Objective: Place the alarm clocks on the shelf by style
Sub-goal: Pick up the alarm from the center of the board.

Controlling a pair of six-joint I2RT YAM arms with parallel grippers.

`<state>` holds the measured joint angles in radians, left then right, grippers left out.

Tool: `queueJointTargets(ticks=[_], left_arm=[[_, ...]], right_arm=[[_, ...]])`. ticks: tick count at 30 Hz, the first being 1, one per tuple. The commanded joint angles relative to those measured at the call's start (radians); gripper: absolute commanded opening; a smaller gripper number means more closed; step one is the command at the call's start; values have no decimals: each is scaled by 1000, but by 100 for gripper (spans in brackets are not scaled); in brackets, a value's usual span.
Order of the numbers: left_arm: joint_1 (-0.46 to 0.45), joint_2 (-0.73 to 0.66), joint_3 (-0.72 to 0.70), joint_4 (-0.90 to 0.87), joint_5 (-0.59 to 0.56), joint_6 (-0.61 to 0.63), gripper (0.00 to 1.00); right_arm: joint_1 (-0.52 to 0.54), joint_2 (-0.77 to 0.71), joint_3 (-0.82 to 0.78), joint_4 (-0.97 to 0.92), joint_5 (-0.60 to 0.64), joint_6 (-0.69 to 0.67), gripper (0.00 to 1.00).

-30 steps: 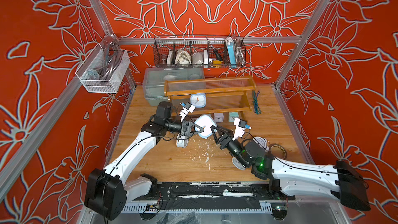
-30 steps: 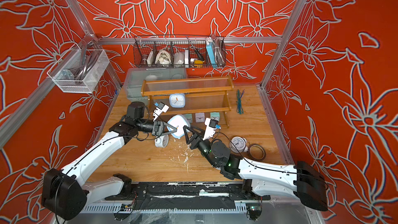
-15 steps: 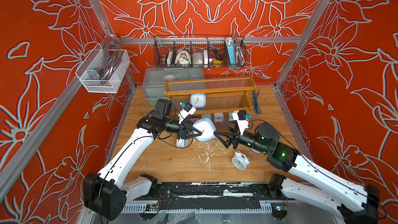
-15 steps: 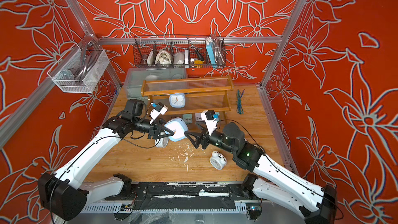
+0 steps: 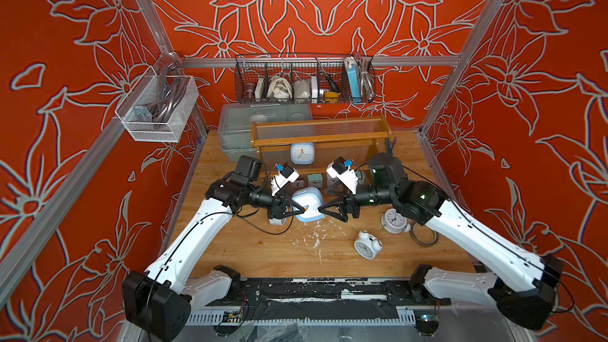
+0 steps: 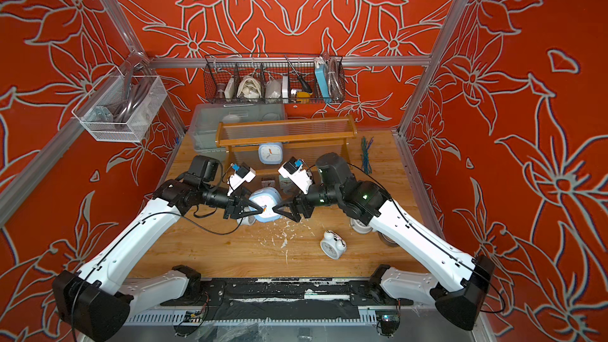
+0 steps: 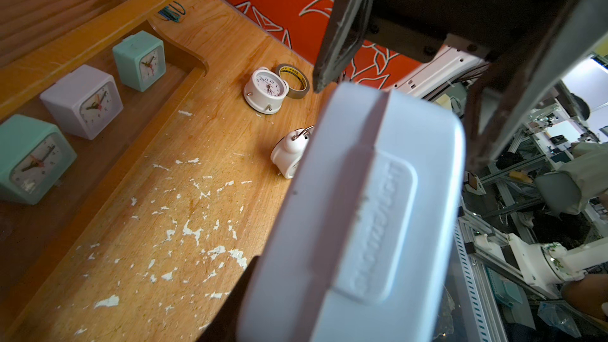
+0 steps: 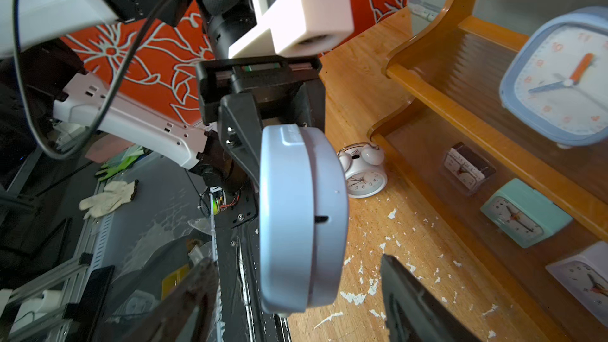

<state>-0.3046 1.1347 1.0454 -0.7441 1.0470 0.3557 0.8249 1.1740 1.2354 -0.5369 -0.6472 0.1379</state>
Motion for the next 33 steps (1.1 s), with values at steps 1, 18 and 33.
queueJointTargets(ticks=[1, 18, 33], left_arm=[[-12, -17, 31, -27, -27, 31, 30], [-41, -20, 41, -47, -99, 25, 30], [-47, -13, 37, -50, -113, 22, 30]], right_arm=[[-4, 21, 49, -89, -56, -46, 79], [24, 152, 170, -183, 53, -83, 60], [28, 202, 185, -180, 84, -98, 44]])
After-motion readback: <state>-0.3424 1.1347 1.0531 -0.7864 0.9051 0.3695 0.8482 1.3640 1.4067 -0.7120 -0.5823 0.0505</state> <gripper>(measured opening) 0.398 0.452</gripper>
